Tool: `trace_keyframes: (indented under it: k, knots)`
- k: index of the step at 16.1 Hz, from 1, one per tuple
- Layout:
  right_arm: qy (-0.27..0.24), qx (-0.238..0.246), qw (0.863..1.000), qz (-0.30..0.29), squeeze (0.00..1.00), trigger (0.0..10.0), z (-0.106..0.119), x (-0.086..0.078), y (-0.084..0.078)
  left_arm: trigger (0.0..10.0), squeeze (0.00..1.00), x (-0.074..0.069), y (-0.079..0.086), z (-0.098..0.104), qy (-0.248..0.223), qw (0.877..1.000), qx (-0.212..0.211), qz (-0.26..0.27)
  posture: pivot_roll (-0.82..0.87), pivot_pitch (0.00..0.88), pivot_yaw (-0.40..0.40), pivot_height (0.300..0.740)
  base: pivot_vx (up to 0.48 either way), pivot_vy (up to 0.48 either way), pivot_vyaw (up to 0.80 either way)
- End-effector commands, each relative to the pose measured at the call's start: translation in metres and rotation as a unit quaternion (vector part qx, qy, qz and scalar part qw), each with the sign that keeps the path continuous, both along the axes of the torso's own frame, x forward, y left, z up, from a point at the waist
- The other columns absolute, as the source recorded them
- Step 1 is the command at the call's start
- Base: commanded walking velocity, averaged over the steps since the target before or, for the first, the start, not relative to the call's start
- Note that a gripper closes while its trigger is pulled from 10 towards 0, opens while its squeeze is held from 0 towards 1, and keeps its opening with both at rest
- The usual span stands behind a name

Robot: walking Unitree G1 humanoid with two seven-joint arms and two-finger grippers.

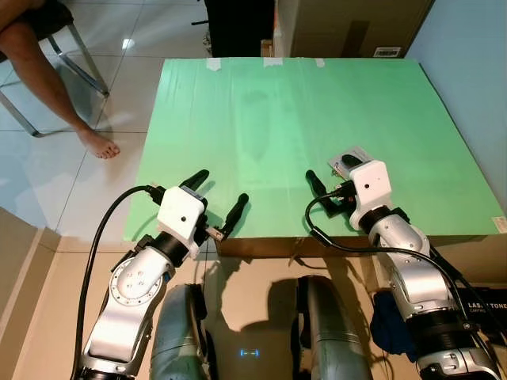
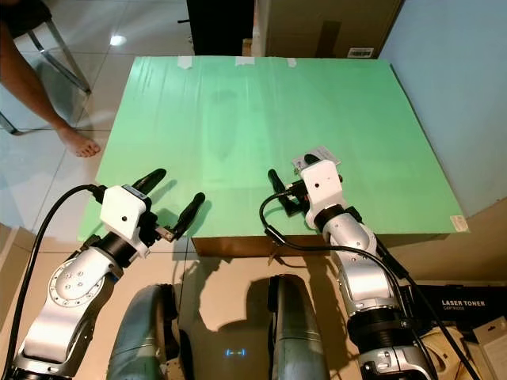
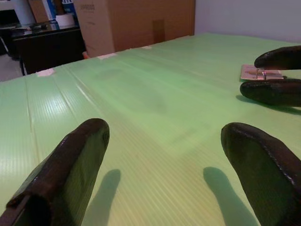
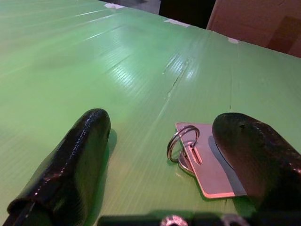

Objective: Hang keys on a hook

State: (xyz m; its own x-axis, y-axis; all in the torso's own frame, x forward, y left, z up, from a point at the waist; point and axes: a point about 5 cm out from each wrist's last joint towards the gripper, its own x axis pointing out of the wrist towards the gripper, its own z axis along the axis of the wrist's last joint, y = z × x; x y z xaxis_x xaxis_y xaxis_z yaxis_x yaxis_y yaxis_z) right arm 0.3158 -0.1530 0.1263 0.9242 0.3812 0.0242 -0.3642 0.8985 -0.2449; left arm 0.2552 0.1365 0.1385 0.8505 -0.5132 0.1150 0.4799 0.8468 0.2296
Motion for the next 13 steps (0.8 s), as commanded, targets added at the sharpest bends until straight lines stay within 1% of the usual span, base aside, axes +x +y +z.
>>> trace_keyframes:
  k: [1,6,7,8,9,13]
  knots:
    - [0.001,-0.003,1.000,0.003,0.00,10.0,-0.0027,0.0006,0.0026,10.0,0.00,-0.0036,0.0021,0.0015,0.000,1.000,0.003,-0.001,-0.02,0.231,0.003,0.602,0.000,0.000,0.00]
    - [0.002,0.003,1.000,0.000,0.00,10.0,-0.0054,-0.0001,0.0063,10.0,0.00,-0.0031,0.0050,0.0037,0.000,1.000,0.010,-0.002,-0.02,0.236,0.014,0.602,0.000,0.000,0.00]
    - [0.001,0.005,1.000,-0.001,0.44,10.0,-0.0061,-0.0008,0.0066,10.0,0.00,-0.0027,0.0039,0.0042,0.000,1.000,0.010,-0.004,-0.03,0.236,0.015,0.602,0.000,0.000,0.00]
    - [0.001,0.005,1.000,-0.002,0.44,10.0,-0.0063,-0.0010,0.0067,10.0,0.00,-0.0028,0.0036,0.0041,0.000,1.000,0.010,-0.004,-0.03,0.236,0.015,0.602,0.000,0.000,0.00]
    - [-0.001,0.004,1.000,-0.003,1.00,10.0,-0.0067,-0.0016,0.0065,10.0,0.00,-0.0033,0.0026,0.0036,0.001,1.000,0.010,-0.005,-0.03,0.235,0.014,0.602,0.000,0.000,0.00]
    - [-0.003,0.000,1.000,-0.008,1.00,10.0,-0.0067,-0.0015,0.0040,10.0,0.00,-0.0027,0.0015,0.0032,0.001,1.000,0.008,-0.007,-0.04,0.232,0.012,0.602,0.000,0.000,0.00]
